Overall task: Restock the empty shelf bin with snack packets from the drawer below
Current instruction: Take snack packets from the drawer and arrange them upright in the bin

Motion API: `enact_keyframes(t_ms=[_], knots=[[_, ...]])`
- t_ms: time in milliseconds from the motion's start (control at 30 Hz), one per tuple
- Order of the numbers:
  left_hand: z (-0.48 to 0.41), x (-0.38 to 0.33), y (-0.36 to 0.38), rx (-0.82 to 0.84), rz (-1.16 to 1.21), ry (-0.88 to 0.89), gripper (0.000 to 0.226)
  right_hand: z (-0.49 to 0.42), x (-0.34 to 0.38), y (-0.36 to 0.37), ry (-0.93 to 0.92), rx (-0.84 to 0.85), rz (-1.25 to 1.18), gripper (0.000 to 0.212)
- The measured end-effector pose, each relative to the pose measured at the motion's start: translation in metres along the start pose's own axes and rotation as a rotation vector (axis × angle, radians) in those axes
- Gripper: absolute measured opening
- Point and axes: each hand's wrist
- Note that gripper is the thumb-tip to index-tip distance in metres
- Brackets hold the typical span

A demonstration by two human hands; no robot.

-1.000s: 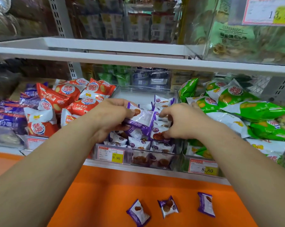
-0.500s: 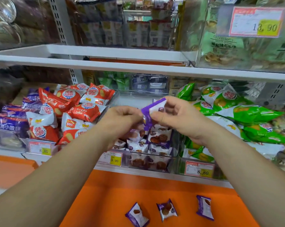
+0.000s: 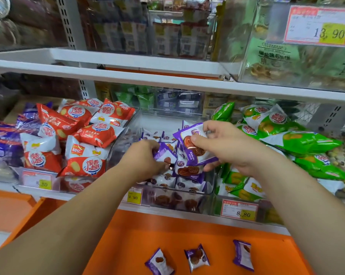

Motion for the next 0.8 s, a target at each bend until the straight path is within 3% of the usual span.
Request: enact_keyframes(t_ms=[33, 133, 233, 400, 567, 800], knots=[[0.001, 0.0, -0.005, -0.024, 0.021, -0.026, 0.034, 0.0, 0.001, -0.002, -0.018, 0.023, 0.026, 0.017], [0.002, -0.002, -0.029, -0.229, 0.044, -0.004, 0.048, -0.002, 0.003, -0.006, -0.122, 0.05, 0.22, 0.034], [0.011, -0.004, -0.047, -0.314, 0.124, 0.051, 0.053, -0.004, 0.008, 0.003, -0.199, 0.12, 0.451, 0.026], [0.027, -0.001, -0.052, -0.133, 0.329, 0.025, 0.058, -0.011, -0.008, 0.027, -0.269, 0.127, 0.826, 0.028], [0.036, -0.001, -0.052, 0.059, 0.371, 0.08, 0.022, -0.016, -0.021, 0.032, -0.304, 0.01, 1.082, 0.018], [0.039, -0.004, -0.055, 0.153, 0.517, 0.024, 0.031, -0.017, -0.024, 0.031, -0.33, -0.003, 1.056, 0.026]])
Point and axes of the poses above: each hand's wrist, its own z-axis away from the middle knuckle, its own y-axis out of the palm, x = y × z, and after that the axes turned 4 degrees about -x, right-handed
